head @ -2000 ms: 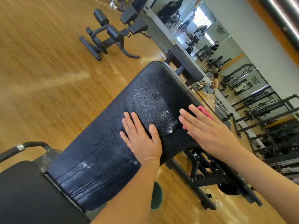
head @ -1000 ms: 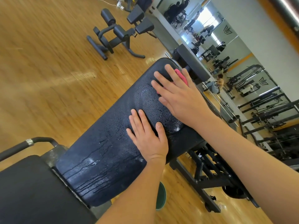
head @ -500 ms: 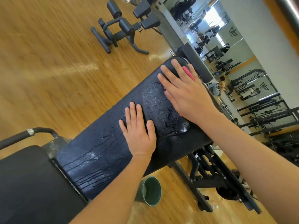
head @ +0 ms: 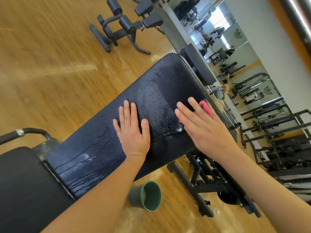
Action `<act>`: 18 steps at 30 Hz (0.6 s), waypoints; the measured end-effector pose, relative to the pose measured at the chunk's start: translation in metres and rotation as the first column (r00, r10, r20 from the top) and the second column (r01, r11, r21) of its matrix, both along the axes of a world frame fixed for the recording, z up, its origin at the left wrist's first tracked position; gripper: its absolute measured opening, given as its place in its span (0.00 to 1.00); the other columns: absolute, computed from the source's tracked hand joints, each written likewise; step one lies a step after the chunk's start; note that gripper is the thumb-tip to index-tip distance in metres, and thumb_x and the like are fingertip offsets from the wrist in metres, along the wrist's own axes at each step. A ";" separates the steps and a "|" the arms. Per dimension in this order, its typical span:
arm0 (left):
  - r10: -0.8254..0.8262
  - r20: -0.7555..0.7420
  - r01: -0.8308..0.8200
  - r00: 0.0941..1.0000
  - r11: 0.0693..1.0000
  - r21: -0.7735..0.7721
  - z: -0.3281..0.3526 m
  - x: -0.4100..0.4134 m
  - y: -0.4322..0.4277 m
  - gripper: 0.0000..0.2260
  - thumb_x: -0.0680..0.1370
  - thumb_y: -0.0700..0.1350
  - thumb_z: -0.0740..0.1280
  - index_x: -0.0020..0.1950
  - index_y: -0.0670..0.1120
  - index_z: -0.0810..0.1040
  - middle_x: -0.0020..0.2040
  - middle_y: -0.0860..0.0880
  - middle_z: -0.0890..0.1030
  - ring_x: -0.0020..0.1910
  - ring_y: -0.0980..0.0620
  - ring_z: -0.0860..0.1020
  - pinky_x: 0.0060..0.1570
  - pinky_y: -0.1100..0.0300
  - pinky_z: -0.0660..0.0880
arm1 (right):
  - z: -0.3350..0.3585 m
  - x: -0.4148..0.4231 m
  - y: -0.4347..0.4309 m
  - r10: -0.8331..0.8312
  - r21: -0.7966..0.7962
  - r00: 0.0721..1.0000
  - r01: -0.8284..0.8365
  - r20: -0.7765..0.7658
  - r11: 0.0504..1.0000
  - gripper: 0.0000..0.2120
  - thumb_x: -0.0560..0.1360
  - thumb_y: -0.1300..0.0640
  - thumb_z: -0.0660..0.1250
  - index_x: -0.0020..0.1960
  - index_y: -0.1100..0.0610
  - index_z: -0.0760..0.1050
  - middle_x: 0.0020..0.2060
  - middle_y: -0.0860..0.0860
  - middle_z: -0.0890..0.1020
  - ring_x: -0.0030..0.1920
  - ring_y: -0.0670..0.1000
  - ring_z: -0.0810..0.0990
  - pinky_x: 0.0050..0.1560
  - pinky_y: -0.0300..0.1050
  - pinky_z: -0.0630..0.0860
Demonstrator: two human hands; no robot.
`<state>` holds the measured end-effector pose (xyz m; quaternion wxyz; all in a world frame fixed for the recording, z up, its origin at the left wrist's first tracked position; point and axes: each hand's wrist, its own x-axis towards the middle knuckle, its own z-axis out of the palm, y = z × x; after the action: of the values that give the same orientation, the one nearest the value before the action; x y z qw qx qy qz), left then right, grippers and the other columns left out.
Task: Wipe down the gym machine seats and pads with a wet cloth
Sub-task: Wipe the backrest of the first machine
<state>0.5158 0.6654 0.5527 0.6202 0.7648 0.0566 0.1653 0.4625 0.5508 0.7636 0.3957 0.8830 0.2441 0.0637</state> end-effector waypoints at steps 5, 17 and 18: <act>-0.006 -0.007 0.006 1.000 1.000 0.012 0.000 0.000 0.000 0.26 0.85 0.55 0.49 0.82 0.47 0.60 0.83 0.52 0.54 0.82 0.53 0.48 0.80 0.44 0.44 | 0.002 -0.009 -0.008 -0.012 -0.030 1.000 0.012 -0.020 0.999 0.29 0.82 0.57 0.66 0.82 0.57 0.62 0.82 0.54 0.61 0.83 0.59 0.51 0.81 0.62 0.51; -0.013 -0.021 0.015 1.000 0.997 0.072 0.000 -0.001 -0.001 0.26 0.86 0.55 0.46 0.83 0.48 0.57 0.83 0.53 0.50 0.82 0.53 0.47 0.80 0.47 0.42 | -0.023 0.075 0.049 0.064 0.039 0.995 -0.067 0.078 0.997 0.28 0.83 0.58 0.64 0.81 0.58 0.63 0.81 0.54 0.63 0.83 0.60 0.54 0.80 0.64 0.51; -0.012 -0.019 0.013 1.000 0.997 0.075 0.000 -0.001 -0.001 0.26 0.86 0.55 0.46 0.83 0.48 0.56 0.83 0.53 0.50 0.82 0.53 0.46 0.80 0.47 0.41 | -0.026 0.092 0.059 0.063 0.051 0.992 -0.069 0.107 0.996 0.27 0.83 0.57 0.63 0.81 0.58 0.63 0.81 0.54 0.63 0.83 0.60 0.54 0.80 0.64 0.52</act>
<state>0.5152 0.6645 0.5531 0.5916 0.7893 0.0515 0.1562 0.5543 0.6097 0.7373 0.3814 0.8804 0.2502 0.1298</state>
